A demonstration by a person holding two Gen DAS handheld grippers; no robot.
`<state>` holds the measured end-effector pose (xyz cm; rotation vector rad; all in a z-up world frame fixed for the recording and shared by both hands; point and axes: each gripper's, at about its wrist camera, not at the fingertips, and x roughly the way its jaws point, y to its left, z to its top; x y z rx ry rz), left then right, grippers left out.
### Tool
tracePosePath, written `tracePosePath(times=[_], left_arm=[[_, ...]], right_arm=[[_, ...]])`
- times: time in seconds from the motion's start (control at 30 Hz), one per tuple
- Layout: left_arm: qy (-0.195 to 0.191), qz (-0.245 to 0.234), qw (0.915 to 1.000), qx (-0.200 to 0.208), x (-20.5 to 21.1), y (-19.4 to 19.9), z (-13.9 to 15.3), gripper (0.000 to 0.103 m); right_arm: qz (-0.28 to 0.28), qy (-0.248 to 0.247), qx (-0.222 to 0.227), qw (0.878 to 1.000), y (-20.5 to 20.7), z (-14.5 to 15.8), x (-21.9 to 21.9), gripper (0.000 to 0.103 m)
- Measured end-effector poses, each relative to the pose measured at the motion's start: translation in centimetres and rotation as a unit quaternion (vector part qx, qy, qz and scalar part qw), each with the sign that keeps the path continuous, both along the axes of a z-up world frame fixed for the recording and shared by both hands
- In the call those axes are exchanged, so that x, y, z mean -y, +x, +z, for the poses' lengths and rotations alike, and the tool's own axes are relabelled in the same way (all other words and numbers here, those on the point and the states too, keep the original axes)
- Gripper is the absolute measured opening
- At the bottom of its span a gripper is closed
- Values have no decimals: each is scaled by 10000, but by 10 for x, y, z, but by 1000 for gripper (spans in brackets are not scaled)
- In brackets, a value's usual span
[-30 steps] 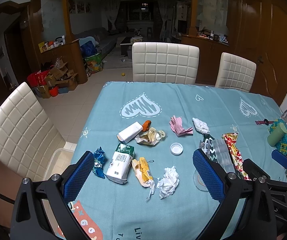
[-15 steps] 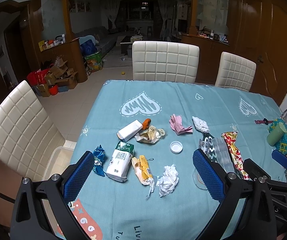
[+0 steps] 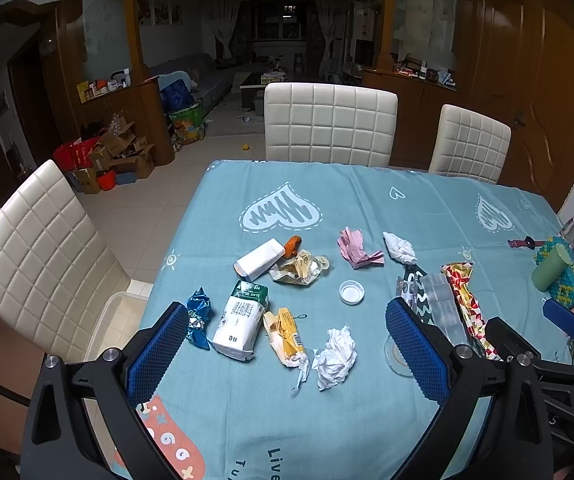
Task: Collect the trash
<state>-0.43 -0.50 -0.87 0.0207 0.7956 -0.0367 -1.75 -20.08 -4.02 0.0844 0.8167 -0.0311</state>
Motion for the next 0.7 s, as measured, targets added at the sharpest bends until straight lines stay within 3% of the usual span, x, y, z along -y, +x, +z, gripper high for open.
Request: tracePosePath(times=[0.3,0.7], left_arm=[[-34,-29,10000,-74,-3,-4,-8,96],[91,-102,9979,-635,13,14,-48,96]], right_arm=[[-20,-20,-61,10000,-5,-8,0,100],[-161,-41,-544,9984,7,-46,26,100]])
